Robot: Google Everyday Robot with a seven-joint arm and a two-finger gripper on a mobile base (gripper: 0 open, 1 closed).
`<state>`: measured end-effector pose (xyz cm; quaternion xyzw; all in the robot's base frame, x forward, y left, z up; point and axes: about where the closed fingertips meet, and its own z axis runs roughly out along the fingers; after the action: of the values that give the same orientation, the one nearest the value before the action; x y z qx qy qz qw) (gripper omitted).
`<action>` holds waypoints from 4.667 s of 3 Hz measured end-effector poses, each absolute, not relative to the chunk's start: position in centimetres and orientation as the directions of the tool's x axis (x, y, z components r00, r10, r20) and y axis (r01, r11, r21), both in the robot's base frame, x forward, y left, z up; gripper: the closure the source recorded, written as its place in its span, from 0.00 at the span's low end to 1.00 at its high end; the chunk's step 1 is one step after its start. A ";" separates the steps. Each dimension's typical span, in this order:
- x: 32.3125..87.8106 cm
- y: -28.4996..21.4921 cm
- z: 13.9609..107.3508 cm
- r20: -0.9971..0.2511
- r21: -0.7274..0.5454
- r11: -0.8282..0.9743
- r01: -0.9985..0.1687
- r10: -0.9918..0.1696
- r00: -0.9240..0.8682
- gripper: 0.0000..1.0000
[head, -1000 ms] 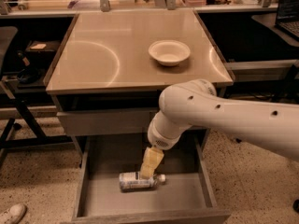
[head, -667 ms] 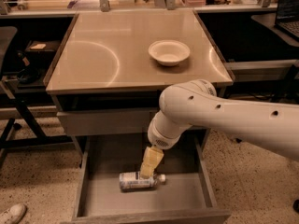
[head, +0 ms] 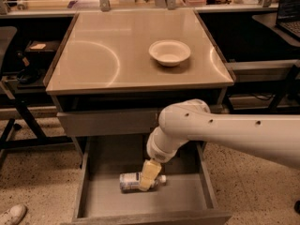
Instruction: Pick blue plastic bottle from middle drawer and place on counter
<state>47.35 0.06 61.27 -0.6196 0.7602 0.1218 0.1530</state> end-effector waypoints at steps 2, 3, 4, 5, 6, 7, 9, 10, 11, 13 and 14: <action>47.8 0.9 48.8 -0.373 0.091 0.176 -0.980 -0.907 -0.197 0.00; 47.7 0.9 48.4 -0.373 0.098 0.176 -0.979 -0.906 -0.200 0.00; 47.9 1.1 47.2 -0.393 0.073 0.183 -0.981 -0.899 -0.196 0.00; 49.2 1.1 44.3 -0.401 0.033 0.207 -0.978 -0.893 -0.203 0.00; 50.4 1.2 41.8 -0.398 0.011 0.227 -0.974 -0.892 -0.212 0.00; 51.1 1.3 39.5 -0.395 0.012 0.239 -0.971 -0.891 -0.224 0.00; 51.7 1.4 36.0 -0.385 0.033 0.250 -0.968 -0.890 -0.243 0.00; 52.0 1.4 35.0 -0.371 0.043 0.265 -0.963 -0.891 -0.262 0.19; 52.0 1.4 34.8 -0.368 0.045 0.269 -0.962 -0.891 -0.266 0.42; 51.1 1.8 36.7 -0.379 0.063 0.276 -0.959 -0.882 -0.279 0.88; 49.5 2.3 40.3 -0.383 0.094 0.315 -0.944 -0.864 -0.326 1.00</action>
Offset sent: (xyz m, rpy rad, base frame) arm 0.0021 0.0088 -0.1466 -0.0136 0.0864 0.0529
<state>49.50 2.27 40.26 -0.5651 0.8001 0.1518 0.1320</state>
